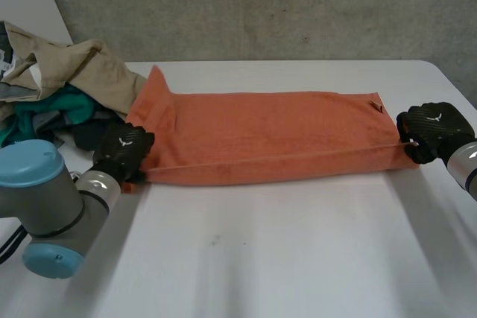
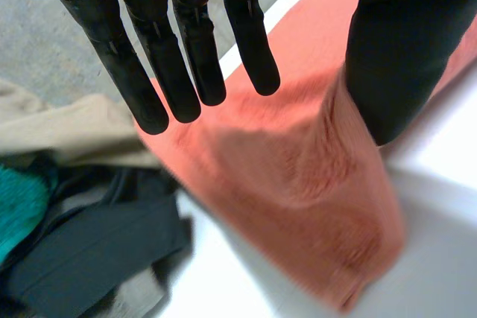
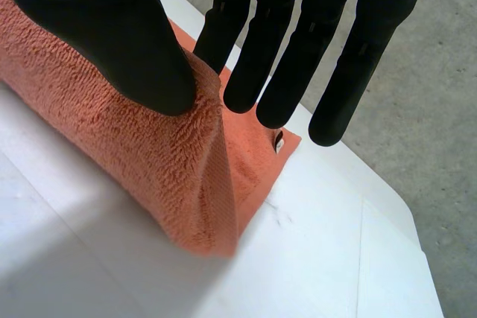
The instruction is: Fold the laundry.
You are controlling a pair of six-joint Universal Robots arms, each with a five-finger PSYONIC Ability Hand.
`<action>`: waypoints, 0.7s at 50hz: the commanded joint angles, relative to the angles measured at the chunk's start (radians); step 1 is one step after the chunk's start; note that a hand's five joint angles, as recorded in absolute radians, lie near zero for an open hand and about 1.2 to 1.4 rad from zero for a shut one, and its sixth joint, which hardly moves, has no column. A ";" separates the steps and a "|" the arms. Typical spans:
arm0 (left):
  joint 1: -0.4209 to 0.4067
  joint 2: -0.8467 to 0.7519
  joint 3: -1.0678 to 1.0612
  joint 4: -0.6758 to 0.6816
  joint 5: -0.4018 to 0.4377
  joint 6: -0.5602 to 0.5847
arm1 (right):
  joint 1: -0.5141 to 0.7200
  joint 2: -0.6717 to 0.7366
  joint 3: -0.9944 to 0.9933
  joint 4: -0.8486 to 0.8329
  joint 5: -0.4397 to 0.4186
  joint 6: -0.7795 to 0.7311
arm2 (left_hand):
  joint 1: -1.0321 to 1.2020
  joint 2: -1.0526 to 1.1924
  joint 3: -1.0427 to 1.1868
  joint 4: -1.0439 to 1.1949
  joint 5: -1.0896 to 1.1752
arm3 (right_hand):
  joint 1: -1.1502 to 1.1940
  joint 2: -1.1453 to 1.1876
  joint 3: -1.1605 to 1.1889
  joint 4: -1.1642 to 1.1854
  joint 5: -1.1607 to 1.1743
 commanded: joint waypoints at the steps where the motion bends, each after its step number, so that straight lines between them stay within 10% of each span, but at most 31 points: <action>1: 0.039 -0.002 -0.003 0.016 -0.001 0.038 | -0.004 0.004 -0.011 0.002 0.004 -0.006 | 0.021 0.000 -0.005 -0.001 0.000 | 0.274 0.218 0.205 0.198 0.219; 23: 0.076 0.208 -0.104 -0.072 0.082 0.019 | -0.001 -0.017 -0.008 0.118 0.002 -0.076 | 0.669 0.648 0.644 0.647 0.648 | 0.274 0.218 0.205 0.198 0.219; 35: 0.040 0.736 -0.205 -0.723 0.091 0.125 | -0.184 -0.342 0.026 0.708 0.018 -0.543 | 0.669 0.648 0.644 0.647 0.648 | 0.274 0.218 0.205 0.198 0.219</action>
